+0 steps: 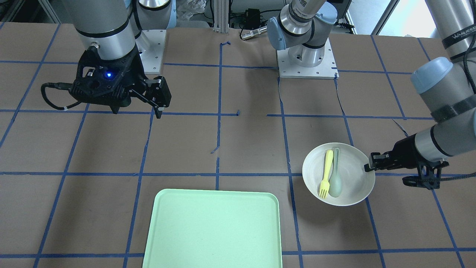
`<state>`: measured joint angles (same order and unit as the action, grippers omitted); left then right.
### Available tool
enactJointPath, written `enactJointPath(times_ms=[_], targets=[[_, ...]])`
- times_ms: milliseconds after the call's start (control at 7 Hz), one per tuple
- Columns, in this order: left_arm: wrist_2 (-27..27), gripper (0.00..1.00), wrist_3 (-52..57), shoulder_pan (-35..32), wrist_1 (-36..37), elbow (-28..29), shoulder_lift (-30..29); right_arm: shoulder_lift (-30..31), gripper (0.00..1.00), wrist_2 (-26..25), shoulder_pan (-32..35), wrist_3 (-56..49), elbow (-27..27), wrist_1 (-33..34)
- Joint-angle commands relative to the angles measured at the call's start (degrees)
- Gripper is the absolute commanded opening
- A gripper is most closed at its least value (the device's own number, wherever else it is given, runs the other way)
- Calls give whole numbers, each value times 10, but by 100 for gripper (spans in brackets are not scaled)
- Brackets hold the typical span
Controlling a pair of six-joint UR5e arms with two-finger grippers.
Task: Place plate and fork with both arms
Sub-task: 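Lift the plate with the left gripper and carry it onto the green tray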
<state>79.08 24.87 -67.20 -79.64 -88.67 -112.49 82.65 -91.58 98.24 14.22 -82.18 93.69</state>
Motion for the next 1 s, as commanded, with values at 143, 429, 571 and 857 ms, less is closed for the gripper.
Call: enactJointPath(times_ms=[143,429,571,857], targets=[[-2,0,-46,-99,-54,177,-96,0,100,0,0,0,0,0],[-10,0,-103,-166,-54,248,-145,1,100,0,-1,0,0,0],[-48,0,-148,-187,-47,264,-166,1,100,0,-1,0,0,0],[-81,0,-203,-216,10,268,-217,1,100,-1,-1,0,0,0]])
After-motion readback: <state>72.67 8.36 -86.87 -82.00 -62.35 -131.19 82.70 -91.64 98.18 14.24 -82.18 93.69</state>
